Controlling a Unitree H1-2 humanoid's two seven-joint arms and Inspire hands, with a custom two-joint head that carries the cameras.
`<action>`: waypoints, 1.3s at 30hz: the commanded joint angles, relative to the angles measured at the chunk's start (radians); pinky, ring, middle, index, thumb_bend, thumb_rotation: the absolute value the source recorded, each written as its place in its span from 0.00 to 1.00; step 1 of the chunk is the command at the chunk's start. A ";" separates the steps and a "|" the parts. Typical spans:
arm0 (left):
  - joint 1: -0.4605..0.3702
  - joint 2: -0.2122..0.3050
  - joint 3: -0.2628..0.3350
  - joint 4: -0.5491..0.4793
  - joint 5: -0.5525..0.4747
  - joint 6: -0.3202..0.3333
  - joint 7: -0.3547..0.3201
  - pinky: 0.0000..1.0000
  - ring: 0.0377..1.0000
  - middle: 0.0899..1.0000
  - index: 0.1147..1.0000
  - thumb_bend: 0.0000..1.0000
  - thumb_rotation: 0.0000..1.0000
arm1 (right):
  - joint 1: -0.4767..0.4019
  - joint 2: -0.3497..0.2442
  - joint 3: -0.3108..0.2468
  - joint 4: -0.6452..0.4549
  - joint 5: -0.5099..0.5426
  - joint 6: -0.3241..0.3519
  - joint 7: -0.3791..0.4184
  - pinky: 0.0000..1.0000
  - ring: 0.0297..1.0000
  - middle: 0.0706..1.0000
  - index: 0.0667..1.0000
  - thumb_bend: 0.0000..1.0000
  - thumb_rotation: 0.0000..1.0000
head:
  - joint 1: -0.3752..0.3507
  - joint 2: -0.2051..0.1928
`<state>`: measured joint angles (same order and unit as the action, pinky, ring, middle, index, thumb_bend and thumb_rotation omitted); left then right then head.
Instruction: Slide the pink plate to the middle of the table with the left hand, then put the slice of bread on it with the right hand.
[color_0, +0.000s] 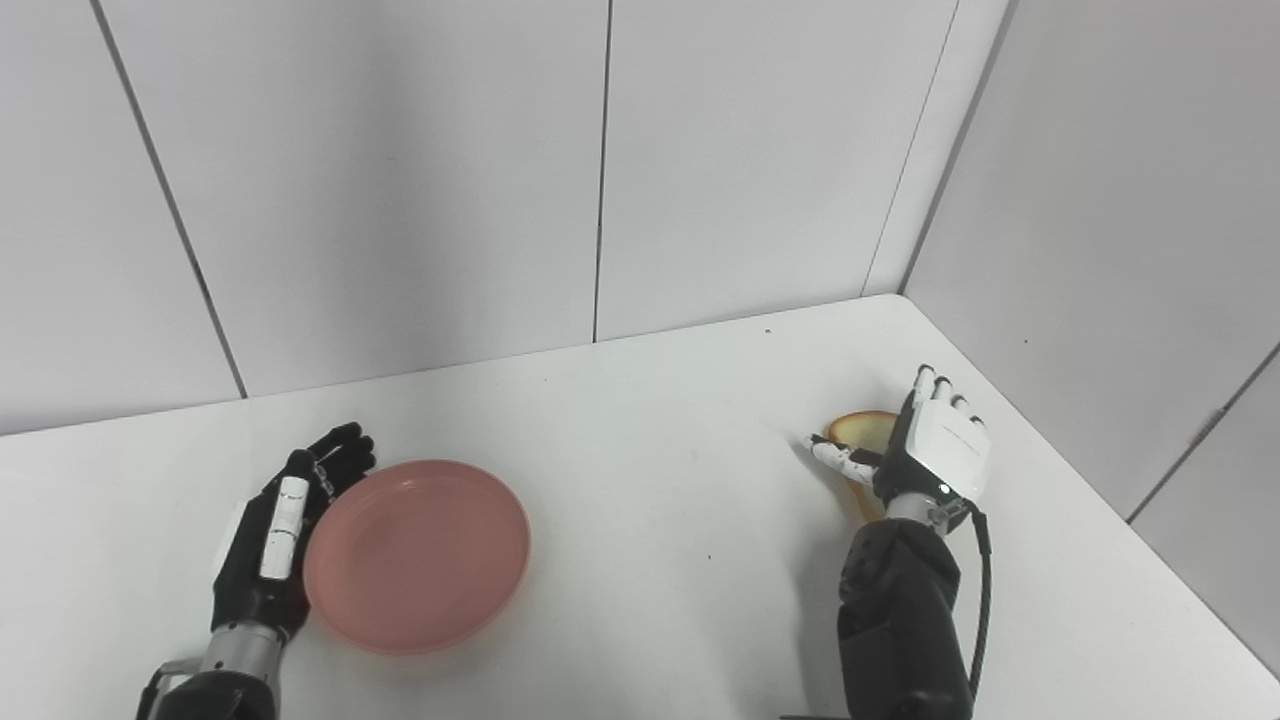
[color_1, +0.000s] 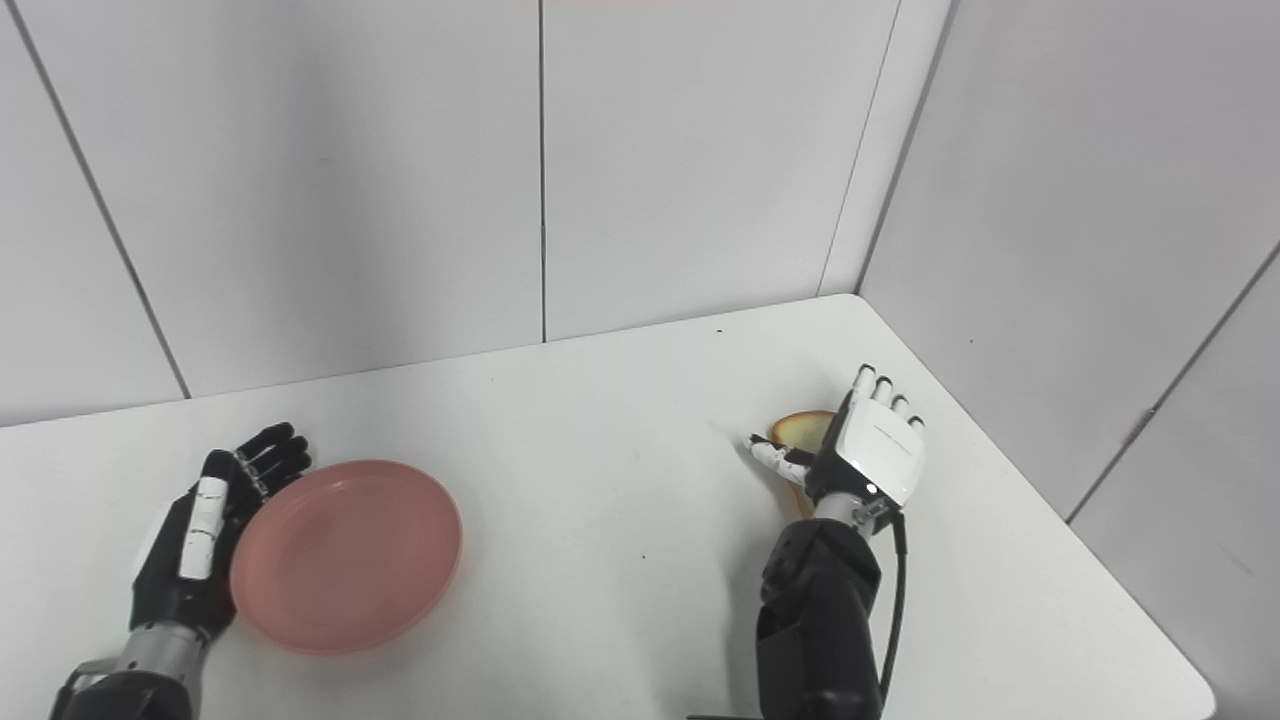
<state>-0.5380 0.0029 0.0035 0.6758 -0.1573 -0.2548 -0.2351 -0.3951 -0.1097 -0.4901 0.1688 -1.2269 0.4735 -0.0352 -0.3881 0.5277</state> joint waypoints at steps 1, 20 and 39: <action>0.047 -0.005 -0.004 0.023 -0.006 0.012 -0.018 0.84 0.80 0.76 0.68 0.80 0.86 | -0.054 -0.039 -0.015 0.003 -0.048 -0.004 -0.001 1.00 1.00 1.00 1.00 1.00 0.52 | 0.001 0.001; 0.040 -0.004 -0.009 0.013 0.002 0.010 -0.028 0.83 0.80 0.76 0.68 0.82 0.85 | -0.066 -0.013 -0.052 -0.043 -0.073 -0.004 0.121 1.00 1.00 1.00 1.00 1.00 0.42 | 0.009 0.006; 0.034 -0.003 -0.010 0.030 0.001 0.006 -0.033 0.83 0.80 0.76 0.68 0.81 0.84 | -0.067 0.025 -0.116 -0.104 -0.069 -0.004 0.239 0.86 1.00 1.00 1.00 1.00 0.41 | 0.012 0.009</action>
<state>-0.5376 0.0031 0.0002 0.6727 -0.1557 -0.2512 -0.2511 -0.4331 -0.0726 -0.6002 0.0998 -1.2782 0.4735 0.1958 -0.3774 0.5354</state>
